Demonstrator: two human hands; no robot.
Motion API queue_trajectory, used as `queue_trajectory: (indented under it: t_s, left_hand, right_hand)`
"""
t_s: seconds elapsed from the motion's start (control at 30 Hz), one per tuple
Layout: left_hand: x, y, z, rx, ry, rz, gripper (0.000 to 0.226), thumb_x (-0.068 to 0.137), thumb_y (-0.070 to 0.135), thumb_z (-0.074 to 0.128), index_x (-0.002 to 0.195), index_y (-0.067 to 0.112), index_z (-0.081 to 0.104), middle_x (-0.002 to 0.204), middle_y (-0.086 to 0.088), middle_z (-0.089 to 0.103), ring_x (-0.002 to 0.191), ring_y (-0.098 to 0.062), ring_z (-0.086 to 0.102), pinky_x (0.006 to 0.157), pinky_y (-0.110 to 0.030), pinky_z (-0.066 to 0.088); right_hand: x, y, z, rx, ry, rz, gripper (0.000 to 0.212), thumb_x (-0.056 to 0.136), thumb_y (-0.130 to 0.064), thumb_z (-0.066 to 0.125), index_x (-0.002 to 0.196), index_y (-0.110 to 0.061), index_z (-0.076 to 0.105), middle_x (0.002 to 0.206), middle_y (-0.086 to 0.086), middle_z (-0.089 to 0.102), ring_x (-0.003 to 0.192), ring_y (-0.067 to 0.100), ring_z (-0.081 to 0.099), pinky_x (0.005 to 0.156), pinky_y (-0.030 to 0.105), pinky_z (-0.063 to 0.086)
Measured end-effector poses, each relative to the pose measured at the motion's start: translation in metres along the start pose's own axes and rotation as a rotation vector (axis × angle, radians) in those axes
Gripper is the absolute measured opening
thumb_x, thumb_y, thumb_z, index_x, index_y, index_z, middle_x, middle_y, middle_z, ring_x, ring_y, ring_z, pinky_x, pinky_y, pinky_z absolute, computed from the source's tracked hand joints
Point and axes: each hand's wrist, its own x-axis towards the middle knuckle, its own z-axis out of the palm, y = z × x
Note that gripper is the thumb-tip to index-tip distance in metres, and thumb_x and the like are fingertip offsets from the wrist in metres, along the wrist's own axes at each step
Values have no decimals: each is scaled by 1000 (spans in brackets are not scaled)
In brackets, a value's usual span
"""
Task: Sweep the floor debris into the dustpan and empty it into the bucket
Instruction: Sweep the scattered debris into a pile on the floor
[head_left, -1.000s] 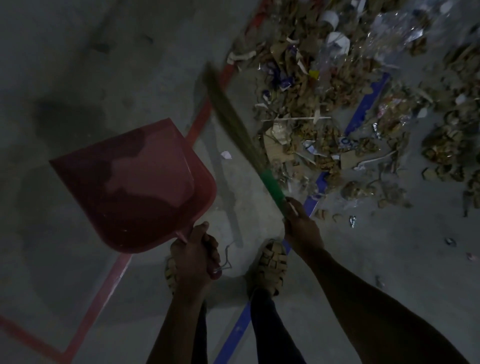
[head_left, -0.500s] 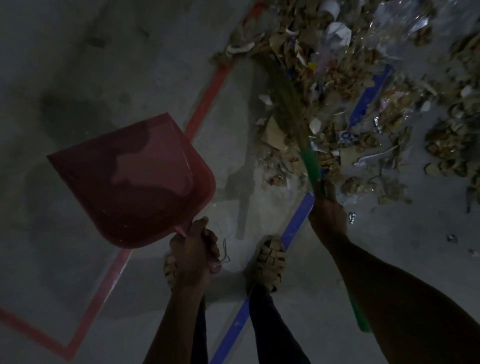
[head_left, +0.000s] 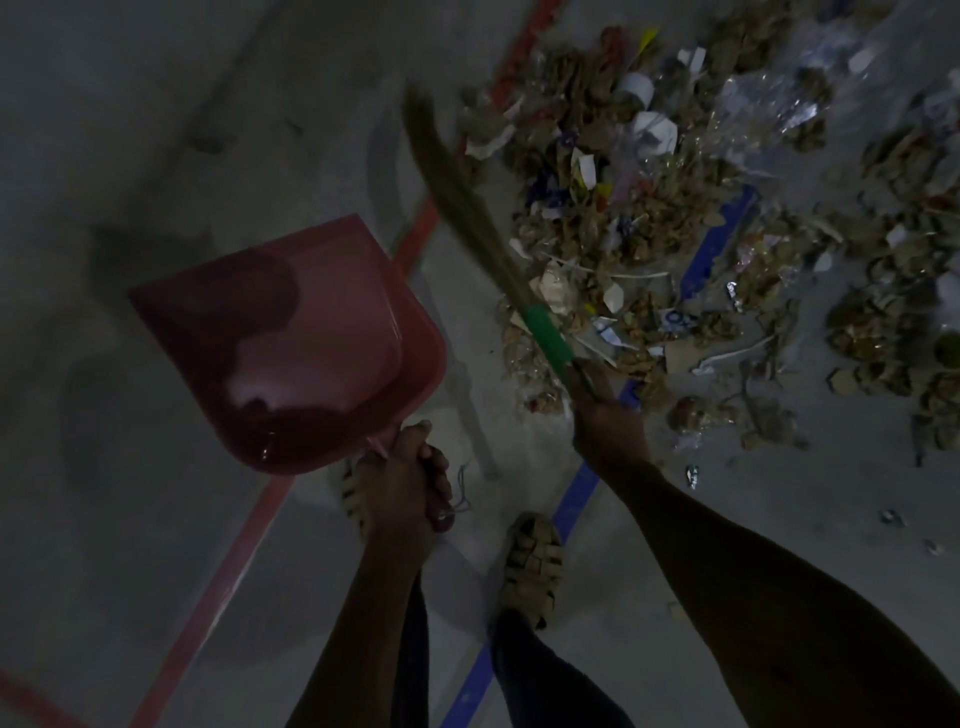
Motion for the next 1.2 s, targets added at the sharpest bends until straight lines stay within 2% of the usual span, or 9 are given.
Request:
queue_trajectory:
  t_s: [0.1, 0.23, 0.37, 0.5, 0.7, 0.87, 0.97, 1.07, 1.2]
  left_hand:
    - [21, 12, 13, 4, -5, 13, 35, 91, 11, 63, 60, 11, 46, 50, -7, 51, 30, -17, 41, 38, -18, 30]
    - [56, 28, 28, -30, -33, 3, 32, 84, 13, 68, 59, 12, 48, 56, -12, 51, 34, -20, 42, 44, -21, 33]
    - [85, 49, 39, 13, -84, 9, 27, 84, 13, 67, 64, 6, 50, 55, -15, 50, 34, -21, 41, 46, -25, 33]
    - [105, 76, 48, 8, -126, -30, 36, 82, 17, 68, 54, 10, 47, 51, -14, 46, 34, -19, 39, 50, -26, 33]
    - [131, 122, 61, 92, -133, 10, 36, 89, 4, 63, 58, 4, 46, 42, -9, 47, 27, -19, 39, 44, -23, 35]
    - [135, 147, 75, 157, -167, 21, 37, 92, 6, 59, 59, 5, 44, 42, -8, 49, 26, -16, 38, 35, -18, 32]
    - [134, 151, 82, 195, -198, 22, 36, 93, 8, 60, 60, 6, 45, 44, -8, 50, 27, -15, 39, 35, -17, 30]
    - [131, 148, 88, 253, -199, -22, 37, 92, 10, 63, 58, 9, 46, 45, -6, 50, 28, -15, 39, 36, -16, 29]
    - [116, 138, 92, 264, -236, -60, 37, 93, 7, 60, 59, 8, 45, 44, -5, 48, 25, -13, 37, 35, -13, 29]
  right_hand:
    - [32, -17, 3, -39, -119, -43, 73, 91, -3, 52, 156, -22, 25, 159, 12, 26, 77, 30, 64, 57, 38, 55]
    - [89, -36, 7, -28, -177, -60, 79, 85, -6, 60, 154, -22, 26, 156, 6, 23, 99, 33, 63, 73, 44, 59]
    - [145, -55, -12, -33, -224, 37, 64, 93, -6, 48, 153, -23, 30, 150, 8, 34, 102, 38, 63, 84, 46, 54]
    - [202, -56, -29, 17, -176, 205, 54, 94, -12, 49, 147, -19, 40, 143, 8, 48, 108, 34, 64, 80, 38, 49]
    - [260, -59, -65, 310, -25, 466, 47, 91, -7, 56, 138, -4, 50, 131, 21, 55, 114, 41, 59, 92, 48, 52]
    - [263, -50, -81, 442, 69, 687, 44, 93, -9, 57, 136, -5, 50, 129, 19, 57, 115, 40, 58, 94, 47, 51]
    - [252, -41, -81, 450, 108, 793, 47, 90, -7, 57, 136, -8, 49, 130, 15, 56, 111, 37, 60, 86, 41, 52]
    - [234, -27, -78, 491, 169, 878, 47, 87, -5, 59, 133, -7, 52, 131, 15, 53, 113, 36, 58, 90, 43, 52]
    - [196, -9, -77, 368, 176, 862, 50, 91, -8, 58, 139, -6, 46, 138, 16, 48, 116, 39, 56, 88, 43, 49]
